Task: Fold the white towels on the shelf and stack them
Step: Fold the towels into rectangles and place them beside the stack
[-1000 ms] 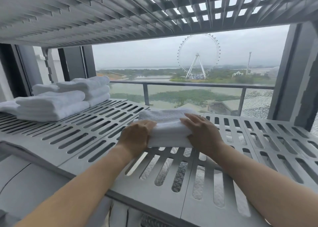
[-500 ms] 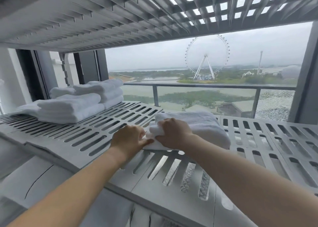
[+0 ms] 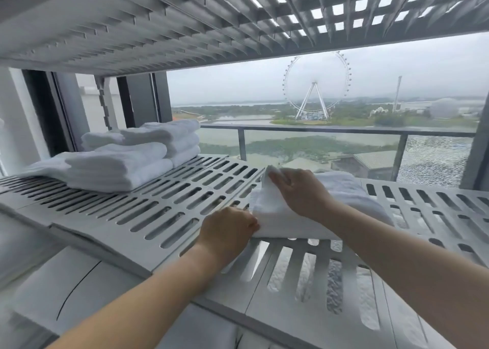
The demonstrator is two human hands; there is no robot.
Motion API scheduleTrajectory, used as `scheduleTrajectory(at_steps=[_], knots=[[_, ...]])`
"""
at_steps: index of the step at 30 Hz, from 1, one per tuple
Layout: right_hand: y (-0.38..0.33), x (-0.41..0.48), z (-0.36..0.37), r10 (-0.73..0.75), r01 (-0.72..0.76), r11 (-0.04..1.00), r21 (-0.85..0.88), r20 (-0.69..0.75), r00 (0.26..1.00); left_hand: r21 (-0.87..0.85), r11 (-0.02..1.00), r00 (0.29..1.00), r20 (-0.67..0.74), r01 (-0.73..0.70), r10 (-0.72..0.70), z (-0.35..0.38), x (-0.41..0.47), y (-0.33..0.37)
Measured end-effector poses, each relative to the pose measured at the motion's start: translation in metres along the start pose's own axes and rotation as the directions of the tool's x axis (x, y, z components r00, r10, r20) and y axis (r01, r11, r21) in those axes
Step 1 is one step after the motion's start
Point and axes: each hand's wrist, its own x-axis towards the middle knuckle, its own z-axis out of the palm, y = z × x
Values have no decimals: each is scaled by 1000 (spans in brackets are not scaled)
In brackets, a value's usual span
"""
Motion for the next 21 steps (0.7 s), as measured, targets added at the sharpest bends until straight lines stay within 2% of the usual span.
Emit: scheduleTrajectory(at_steps=[2, 6, 7, 10, 13, 15, 17, 19, 21], knots=[[-5, -1, 7, -13, 13, 1000, -4, 37, 999, 9, 1000, 1000, -13, -18, 18, 1, -1, 0], [1, -14, 26, -72, 139, 973, -183, 334, 940, 1, 1000, 1000, -13, -27, 27, 1, -3, 0], [2, -16, 27, -85, 157, 970, -187, 346, 934, -15, 1000, 1000, -14, -23, 23, 1, -3, -1], [6, -17, 19, -118, 159, 976, -150, 251, 961, -61, 998, 999, -29, -15, 13, 0, -4, -3], [9, -17, 19, -147, 222, 943, -249, 287, 947, -74, 997, 999, -53, -16, 12, 0, -6, -5], [9, -17, 22, -156, 239, 914, -329, 258, 953, -81, 997, 999, -51, -15, 11, 1, -8, -5], [9, -17, 24, -165, 199, 927, -318, 132, 977, -70, 997, 999, -39, -18, 15, 2, -8, -5], [8, -20, 23, -186, 179, 959, -219, -9, 983, -61, 998, 1000, -27, -17, 15, 3, -9, -6], [3, -23, 21, -244, 231, 961, -153, -72, 967, -43, 999, 999, -25, -22, 21, 3, -10, -6]])
